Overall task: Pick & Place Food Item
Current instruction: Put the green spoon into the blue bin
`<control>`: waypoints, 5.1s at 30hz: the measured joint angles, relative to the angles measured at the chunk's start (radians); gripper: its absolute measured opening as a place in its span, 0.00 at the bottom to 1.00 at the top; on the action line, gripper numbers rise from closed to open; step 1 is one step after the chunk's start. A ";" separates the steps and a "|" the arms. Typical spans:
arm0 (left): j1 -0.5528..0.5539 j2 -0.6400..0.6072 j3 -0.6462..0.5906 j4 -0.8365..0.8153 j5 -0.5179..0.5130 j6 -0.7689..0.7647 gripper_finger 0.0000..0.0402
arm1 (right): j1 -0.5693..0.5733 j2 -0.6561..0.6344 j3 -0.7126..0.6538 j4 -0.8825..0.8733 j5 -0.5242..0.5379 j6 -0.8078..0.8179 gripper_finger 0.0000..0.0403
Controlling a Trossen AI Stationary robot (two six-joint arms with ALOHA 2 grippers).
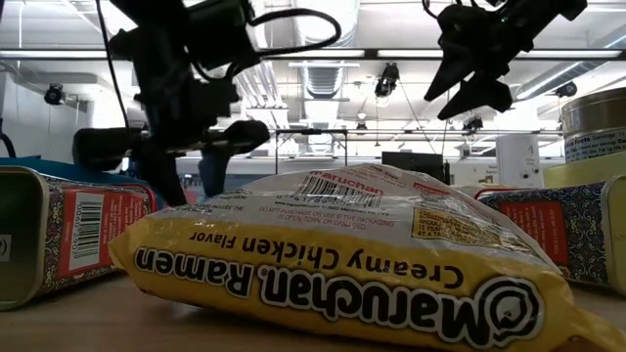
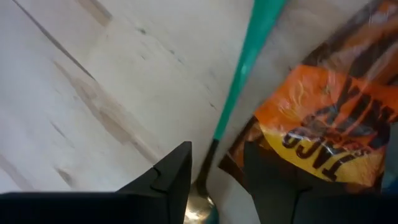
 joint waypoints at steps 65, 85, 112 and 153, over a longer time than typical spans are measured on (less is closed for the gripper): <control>0.005 0.011 0.141 -0.074 -0.054 -0.054 0.01 | 0.008 0.000 0.000 0.070 0.000 0.004 0.59; 0.006 -0.304 0.305 -0.840 -0.033 -1.242 0.01 | 0.008 0.000 0.000 0.071 0.000 0.002 0.59; -0.196 -0.389 -0.002 -0.785 -0.071 -0.683 0.01 | 0.008 0.000 0.000 0.071 0.000 0.008 0.59; -0.192 -0.164 -0.143 -0.410 -0.114 -0.072 0.01 | 0.025 0.000 -0.001 0.079 -0.029 0.056 0.59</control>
